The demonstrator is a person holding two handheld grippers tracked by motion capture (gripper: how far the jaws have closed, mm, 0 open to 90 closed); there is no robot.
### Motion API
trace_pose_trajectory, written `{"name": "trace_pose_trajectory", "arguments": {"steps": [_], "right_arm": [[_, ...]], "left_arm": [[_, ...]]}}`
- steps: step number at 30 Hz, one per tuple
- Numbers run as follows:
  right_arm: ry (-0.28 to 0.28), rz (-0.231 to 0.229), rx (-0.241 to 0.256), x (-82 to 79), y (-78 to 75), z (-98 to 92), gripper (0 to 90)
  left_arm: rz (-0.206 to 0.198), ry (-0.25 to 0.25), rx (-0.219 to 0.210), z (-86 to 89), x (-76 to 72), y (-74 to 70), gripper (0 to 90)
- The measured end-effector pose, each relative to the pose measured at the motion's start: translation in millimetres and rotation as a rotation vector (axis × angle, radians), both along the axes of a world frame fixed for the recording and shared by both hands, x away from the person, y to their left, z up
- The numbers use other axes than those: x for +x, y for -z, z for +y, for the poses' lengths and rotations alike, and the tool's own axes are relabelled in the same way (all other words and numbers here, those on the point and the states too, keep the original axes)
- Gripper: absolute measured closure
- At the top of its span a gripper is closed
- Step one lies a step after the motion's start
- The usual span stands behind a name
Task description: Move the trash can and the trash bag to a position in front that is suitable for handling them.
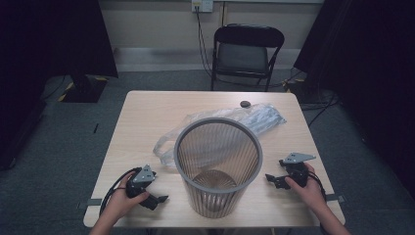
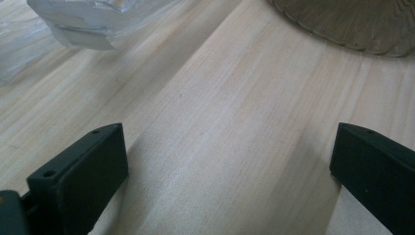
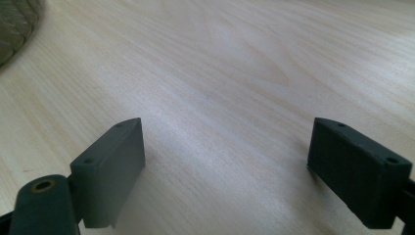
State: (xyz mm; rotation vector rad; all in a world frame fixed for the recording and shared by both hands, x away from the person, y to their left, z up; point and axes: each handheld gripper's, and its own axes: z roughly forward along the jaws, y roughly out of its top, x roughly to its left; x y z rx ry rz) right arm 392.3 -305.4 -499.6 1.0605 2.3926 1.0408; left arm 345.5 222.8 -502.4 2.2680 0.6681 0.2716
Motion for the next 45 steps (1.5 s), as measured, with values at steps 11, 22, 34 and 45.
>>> {"name": "trace_pose_trajectory", "arguments": {"steps": [11,22,34,45], "right_arm": [[-0.021,0.025,0.0,7.8,-2.9,-1.1,14.9],[-0.012,0.003,0.003,59.1,-38.2,28.6,14.9],[-0.034,0.037,0.007,125.1,-34.5,84.6,15.0],[-0.033,0.112,-0.057,138.2,-11.9,92.7,17.6]], "left_arm": [[-0.006,0.002,0.006,0.3,0.3,-0.3,0.0],[0.0,0.006,0.0,0.5,0.4,0.0,0.0],[-0.002,0.015,-0.004,1.0,0.7,0.4,0.0],[-0.002,0.013,0.0,1.1,0.4,0.2,0.0]]}}
